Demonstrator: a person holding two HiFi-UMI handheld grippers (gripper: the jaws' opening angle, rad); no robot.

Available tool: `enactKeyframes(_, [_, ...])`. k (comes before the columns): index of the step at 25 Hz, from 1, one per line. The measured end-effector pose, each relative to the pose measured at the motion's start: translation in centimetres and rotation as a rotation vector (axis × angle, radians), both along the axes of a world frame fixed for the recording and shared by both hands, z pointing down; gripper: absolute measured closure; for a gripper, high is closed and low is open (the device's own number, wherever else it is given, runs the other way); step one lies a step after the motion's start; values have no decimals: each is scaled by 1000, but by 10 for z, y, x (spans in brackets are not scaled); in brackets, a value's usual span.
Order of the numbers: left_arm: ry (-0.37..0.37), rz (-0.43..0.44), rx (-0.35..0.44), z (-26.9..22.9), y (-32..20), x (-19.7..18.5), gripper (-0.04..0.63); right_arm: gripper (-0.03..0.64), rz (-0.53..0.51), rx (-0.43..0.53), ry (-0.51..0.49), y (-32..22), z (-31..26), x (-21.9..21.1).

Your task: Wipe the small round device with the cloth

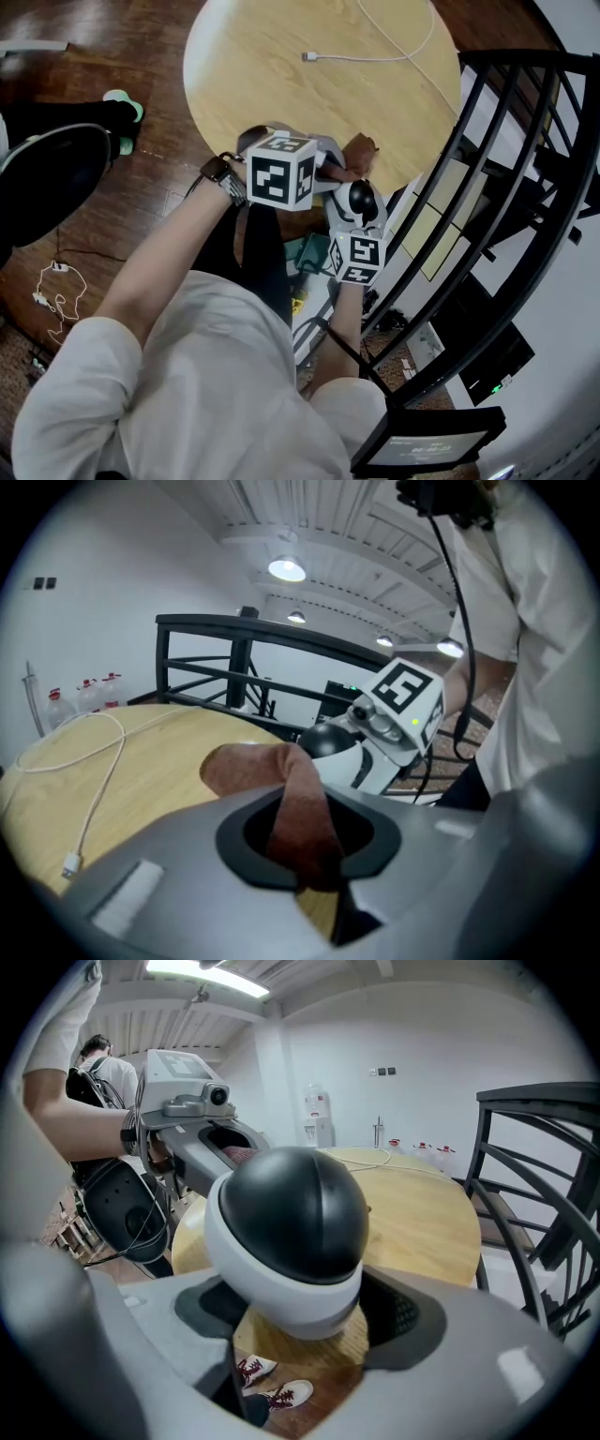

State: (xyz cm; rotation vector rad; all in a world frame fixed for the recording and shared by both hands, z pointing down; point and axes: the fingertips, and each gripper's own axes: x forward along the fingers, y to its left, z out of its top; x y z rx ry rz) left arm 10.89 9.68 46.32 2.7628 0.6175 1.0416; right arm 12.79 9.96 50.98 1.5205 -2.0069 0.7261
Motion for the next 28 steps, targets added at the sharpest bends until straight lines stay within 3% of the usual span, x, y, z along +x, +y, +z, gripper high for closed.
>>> enactKeyframes(4, [36, 27, 19, -12, 3, -5, 532, 256, -1, 3, -2, 1, -1, -2])
enactKeyframes(11, [7, 3, 13, 1, 1, 1, 534, 256, -3, 5, -4, 2, -4, -1])
enactKeyframes(22, [-147, 86, 66, 40, 4, -4, 534, 256, 5, 11, -3, 4, -6, -5])
enactKeyframes(24, [-178, 100, 140, 44, -1, -2, 534, 256, 5, 6, -4, 3, -5, -4])
enactKeyframes(28, [-217, 98, 386, 55, -18, 8, 534, 256, 3, -2, -5, 1, -4, -4])
